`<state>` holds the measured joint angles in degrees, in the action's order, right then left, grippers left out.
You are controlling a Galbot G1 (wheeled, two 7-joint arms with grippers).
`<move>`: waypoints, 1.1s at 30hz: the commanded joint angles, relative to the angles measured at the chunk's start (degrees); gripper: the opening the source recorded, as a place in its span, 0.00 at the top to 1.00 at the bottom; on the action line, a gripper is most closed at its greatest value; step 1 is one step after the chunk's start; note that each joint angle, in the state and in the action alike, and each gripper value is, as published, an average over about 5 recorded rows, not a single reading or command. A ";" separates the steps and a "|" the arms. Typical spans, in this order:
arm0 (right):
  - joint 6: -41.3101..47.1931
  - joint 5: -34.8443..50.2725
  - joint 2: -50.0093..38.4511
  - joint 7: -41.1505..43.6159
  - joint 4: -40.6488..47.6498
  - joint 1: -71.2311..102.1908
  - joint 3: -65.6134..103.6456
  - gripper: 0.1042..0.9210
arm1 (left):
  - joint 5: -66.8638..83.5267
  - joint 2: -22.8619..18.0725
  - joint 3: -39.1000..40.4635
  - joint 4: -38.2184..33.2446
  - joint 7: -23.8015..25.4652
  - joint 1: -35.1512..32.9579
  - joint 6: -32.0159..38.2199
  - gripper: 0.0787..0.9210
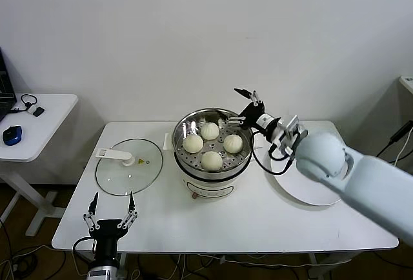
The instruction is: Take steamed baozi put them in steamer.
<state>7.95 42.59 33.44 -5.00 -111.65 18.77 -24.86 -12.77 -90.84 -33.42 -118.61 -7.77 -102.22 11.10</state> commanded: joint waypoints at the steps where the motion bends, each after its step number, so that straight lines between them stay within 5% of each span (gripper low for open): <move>1: -17.63 -19.26 23.98 -2.98 -7.67 70.66 65.54 0.12 | -0.90 0.12 -0.14 0.08 0.00 -0.35 0.35 0.12; 15: -31.53 -32.48 49.88 -0.86 -6.30 77.63 59.69 0.12 | -1.69 0.23 -0.13 0.80 -0.32 -0.99 1.42 0.12; 33: -37.54 -36.78 51.89 -3.32 -6.56 83.53 53.84 0.12 | -1.62 0.01 -0.57 0.34 -0.87 -0.30 2.32 0.12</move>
<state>-25.28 9.66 80.56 -7.52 -117.59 99.16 28.38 -14.40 -90.74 -33.96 -118.15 -8.60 -102.66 13.30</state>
